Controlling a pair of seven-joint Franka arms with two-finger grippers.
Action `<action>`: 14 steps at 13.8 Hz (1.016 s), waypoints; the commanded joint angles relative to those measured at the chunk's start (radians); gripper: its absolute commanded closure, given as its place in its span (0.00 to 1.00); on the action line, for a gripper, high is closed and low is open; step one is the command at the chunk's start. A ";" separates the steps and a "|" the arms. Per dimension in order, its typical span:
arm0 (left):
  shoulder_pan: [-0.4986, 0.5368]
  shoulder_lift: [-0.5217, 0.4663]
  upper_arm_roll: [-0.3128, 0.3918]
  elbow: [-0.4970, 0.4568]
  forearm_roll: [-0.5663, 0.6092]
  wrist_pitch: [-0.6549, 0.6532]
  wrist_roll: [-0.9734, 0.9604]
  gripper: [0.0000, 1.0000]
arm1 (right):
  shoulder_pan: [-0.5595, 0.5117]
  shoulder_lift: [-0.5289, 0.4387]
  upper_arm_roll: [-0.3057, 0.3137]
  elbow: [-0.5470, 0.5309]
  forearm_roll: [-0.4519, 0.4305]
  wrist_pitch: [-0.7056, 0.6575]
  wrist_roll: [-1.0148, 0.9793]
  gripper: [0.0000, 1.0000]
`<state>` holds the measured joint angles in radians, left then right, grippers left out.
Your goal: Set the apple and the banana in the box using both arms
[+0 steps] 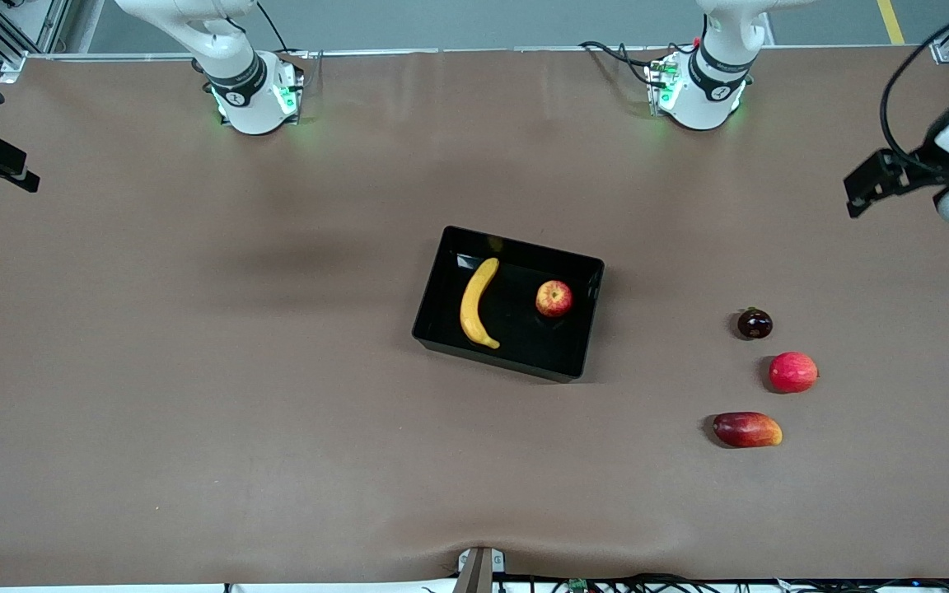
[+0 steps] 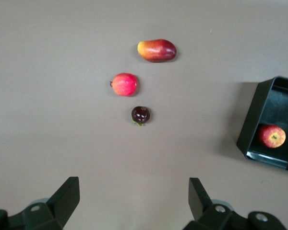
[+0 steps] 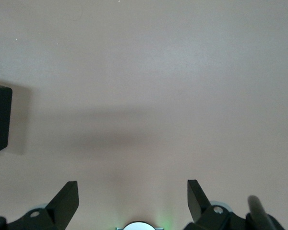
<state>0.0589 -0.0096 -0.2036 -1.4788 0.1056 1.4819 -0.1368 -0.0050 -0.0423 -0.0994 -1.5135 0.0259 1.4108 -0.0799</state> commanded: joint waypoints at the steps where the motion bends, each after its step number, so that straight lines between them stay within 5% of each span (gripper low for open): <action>1: -0.062 -0.111 0.082 -0.122 -0.067 0.008 0.020 0.00 | -0.016 0.001 0.009 0.006 0.016 0.002 0.000 0.00; 4: -0.102 -0.183 0.114 -0.199 -0.070 0.018 0.020 0.00 | -0.017 0.001 0.009 0.006 0.016 0.002 0.000 0.00; 14: -0.111 -0.178 0.145 -0.189 -0.107 0.011 0.022 0.00 | -0.016 0.001 0.009 0.006 0.016 0.002 0.000 0.00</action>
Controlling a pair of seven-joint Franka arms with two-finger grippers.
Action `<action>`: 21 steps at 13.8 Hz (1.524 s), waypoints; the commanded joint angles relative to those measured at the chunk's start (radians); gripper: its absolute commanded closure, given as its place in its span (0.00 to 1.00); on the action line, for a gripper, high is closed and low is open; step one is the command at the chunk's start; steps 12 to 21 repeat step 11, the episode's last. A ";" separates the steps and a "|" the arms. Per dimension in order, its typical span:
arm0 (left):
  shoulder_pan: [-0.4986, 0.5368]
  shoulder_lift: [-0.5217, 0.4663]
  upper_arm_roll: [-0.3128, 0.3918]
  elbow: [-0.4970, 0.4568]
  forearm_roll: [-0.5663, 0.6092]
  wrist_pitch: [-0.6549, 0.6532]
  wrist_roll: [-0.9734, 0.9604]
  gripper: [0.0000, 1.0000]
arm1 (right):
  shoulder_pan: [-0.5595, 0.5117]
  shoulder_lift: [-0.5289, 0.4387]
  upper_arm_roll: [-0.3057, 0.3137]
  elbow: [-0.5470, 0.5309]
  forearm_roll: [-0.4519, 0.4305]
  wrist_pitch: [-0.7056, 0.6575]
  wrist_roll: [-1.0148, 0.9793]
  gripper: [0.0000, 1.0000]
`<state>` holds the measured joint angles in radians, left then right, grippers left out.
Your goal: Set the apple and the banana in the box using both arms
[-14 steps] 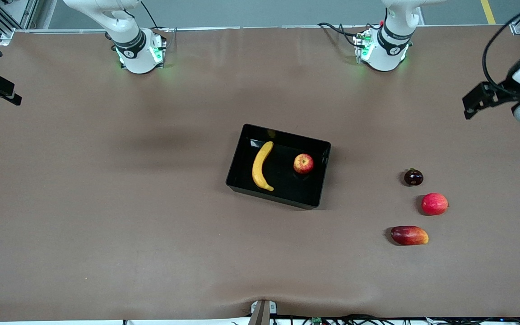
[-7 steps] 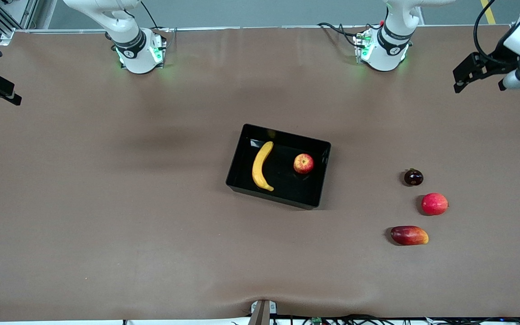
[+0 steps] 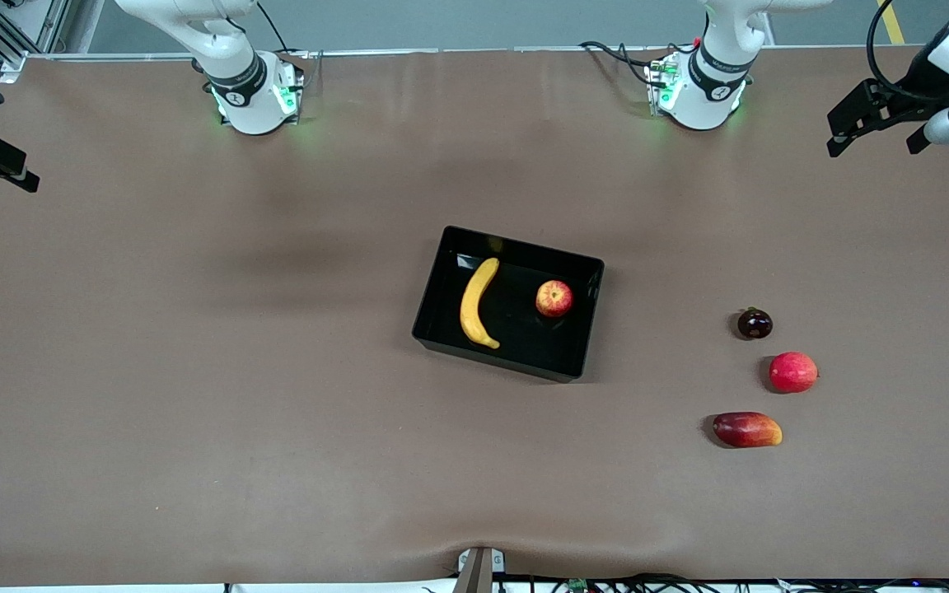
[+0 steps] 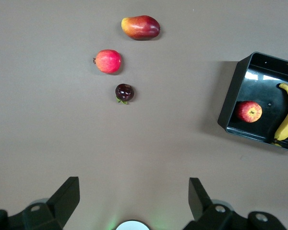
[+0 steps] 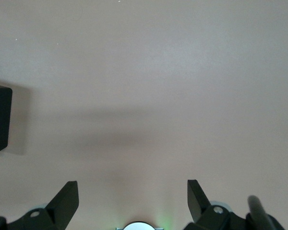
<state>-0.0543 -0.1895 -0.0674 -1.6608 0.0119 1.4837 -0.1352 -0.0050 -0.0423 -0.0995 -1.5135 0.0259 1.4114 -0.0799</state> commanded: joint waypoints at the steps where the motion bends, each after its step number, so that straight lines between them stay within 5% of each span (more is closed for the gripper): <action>1: 0.002 0.008 0.009 0.006 -0.013 0.009 0.019 0.00 | -0.018 0.001 0.009 0.007 0.016 0.001 0.000 0.00; 21: -0.001 0.044 0.008 0.049 -0.010 0.003 0.016 0.00 | -0.018 0.002 0.009 0.006 0.016 0.001 0.000 0.00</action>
